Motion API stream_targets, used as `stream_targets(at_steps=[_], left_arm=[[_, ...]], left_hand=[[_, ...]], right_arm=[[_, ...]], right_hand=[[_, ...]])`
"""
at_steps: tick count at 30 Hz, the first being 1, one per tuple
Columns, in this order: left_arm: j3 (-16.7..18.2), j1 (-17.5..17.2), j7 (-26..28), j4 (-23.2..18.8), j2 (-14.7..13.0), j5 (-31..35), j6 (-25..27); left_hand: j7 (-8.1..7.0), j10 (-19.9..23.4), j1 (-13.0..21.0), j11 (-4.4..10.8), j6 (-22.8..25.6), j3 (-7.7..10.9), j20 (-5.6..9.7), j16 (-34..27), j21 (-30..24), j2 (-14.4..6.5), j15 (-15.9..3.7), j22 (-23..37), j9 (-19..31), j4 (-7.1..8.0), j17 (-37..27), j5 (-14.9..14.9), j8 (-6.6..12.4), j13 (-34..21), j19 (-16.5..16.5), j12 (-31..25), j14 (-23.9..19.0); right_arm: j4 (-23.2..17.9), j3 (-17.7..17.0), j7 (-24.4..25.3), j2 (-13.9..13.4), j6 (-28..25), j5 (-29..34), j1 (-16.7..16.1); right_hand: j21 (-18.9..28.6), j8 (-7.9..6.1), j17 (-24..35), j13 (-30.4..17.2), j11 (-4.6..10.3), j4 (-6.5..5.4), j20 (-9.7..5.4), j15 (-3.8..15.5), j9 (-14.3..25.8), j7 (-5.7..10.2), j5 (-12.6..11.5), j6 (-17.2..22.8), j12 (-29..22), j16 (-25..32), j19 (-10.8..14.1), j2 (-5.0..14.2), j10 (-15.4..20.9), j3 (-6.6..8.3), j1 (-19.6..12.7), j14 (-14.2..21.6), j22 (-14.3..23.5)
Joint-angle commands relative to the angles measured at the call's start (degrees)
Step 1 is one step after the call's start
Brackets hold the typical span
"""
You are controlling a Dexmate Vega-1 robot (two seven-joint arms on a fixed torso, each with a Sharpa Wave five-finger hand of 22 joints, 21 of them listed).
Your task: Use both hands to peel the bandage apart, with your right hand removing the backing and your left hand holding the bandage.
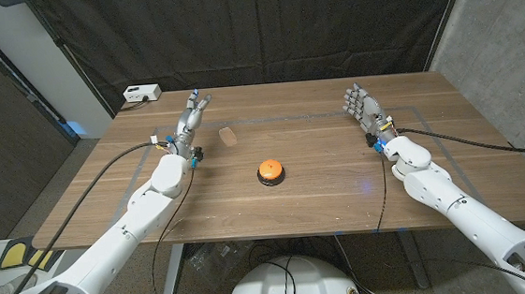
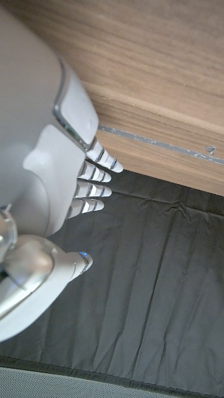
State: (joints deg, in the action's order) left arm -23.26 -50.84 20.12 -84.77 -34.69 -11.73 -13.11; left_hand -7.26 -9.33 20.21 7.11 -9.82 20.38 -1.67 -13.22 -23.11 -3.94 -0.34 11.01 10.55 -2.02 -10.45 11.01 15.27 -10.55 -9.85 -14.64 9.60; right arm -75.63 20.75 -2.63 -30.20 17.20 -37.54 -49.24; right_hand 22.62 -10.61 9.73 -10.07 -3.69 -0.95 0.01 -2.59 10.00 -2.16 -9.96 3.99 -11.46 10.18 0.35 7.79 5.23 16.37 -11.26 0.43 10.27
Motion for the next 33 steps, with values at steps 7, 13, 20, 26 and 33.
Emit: stream_targets(at_steps=[7,13,20,26,33], left_arm=[[-1.41,-0.79,6.82,-8.13,-4.95,14.21,10.45],[-1.93,-0.59,6.58,-10.05,-6.44,17.10,13.73],[-3.21,-0.05,4.89,-14.27,-9.36,22.23,21.32],[-4.58,0.51,3.73,-17.47,-10.99,26.52,27.59],[-5.86,1.33,2.91,-18.89,-11.58,29.63,31.63]], left_hand=[[1.07,6.15,2.71,-0.71,5.41,0.03,-1.51,-0.96,-0.73,0.87,0.56,0.37,0.06,-1.59,-0.75,-0.21,1.58,-0.38,-0.96,-1.12,-5.02],[0.99,8.60,3.48,-0.32,7.22,-0.08,-1.58,-1.00,-0.86,1.42,0.24,0.39,0.06,-2.21,-0.86,-0.19,1.86,-0.46,-0.48,-1.57,-6.13],[1.47,11.92,5.53,-0.17,11.01,-0.21,-1.66,-1.74,-1.16,2.78,-0.20,0.42,0.11,-3.79,-1.11,0.07,2.71,-0.61,0.64,-1.87,-9.33],[1.60,15.16,7.24,-1.01,14.38,-0.25,-2.67,-2.19,-0.94,3.62,-0.99,0.48,0.16,-4.86,-1.53,0.26,3.42,-0.80,0.37,-2.40,-11.36],[1.94,18.45,9.89,-0.52,19.87,-0.19,-2.94,-2.74,-1.59,4.72,-1.59,0.55,0.18,-6.15,-2.03,0.62,4.71,-1.05,2.36,-2.95,-13.99]], right_arm=[[-0.44,-0.04,-0.37,-0.10,0.73,-0.09,-0.63],[-0.49,-0.04,-0.41,-0.04,1.00,-0.04,-0.69],[-0.09,0.12,-0.59,0.19,1.19,0.09,-0.38],[0.62,0.29,-0.99,0.57,1.40,0.01,0.04],[1.62,0.52,-1.39,1.03,1.66,0.05,0.64]], right_hand=[[-0.20,-0.24,0.12,-0.20,-0.07,0.33,0.08,-0.19,0.25,-0.19,-0.33,0.44,-0.32,0.36,0.72,-0.16,0.46,0.06,-0.59,0.13,0.18],[-0.30,-0.24,0.13,-0.20,-0.10,0.36,0.12,-0.28,0.25,-0.25,-0.32,0.51,-0.35,0.34,0.76,-0.16,0.60,0.03,-0.59,0.16,0.19],[-0.41,-0.26,0.14,-0.20,-0.10,0.38,0.11,-0.19,0.26,-0.21,-0.31,0.65,-0.35,0.34,0.81,-0.18,0.67,-0.02,-0.55,0.22,0.20],[-0.49,-0.31,0.14,-0.20,-0.17,0.39,0.12,-0.20,0.26,-0.21,-0.31,0.84,-0.37,0.32,0.84,-0.18,0.76,-0.05,-0.54,0.24,0.20],[-0.57,-0.31,0.15,-0.21,-0.11,0.39,0.08,-0.16,0.26,-0.14,-0.30,0.92,-0.37,0.33,0.88,-0.20,0.83,-0.10,-0.49,0.29,0.21]])
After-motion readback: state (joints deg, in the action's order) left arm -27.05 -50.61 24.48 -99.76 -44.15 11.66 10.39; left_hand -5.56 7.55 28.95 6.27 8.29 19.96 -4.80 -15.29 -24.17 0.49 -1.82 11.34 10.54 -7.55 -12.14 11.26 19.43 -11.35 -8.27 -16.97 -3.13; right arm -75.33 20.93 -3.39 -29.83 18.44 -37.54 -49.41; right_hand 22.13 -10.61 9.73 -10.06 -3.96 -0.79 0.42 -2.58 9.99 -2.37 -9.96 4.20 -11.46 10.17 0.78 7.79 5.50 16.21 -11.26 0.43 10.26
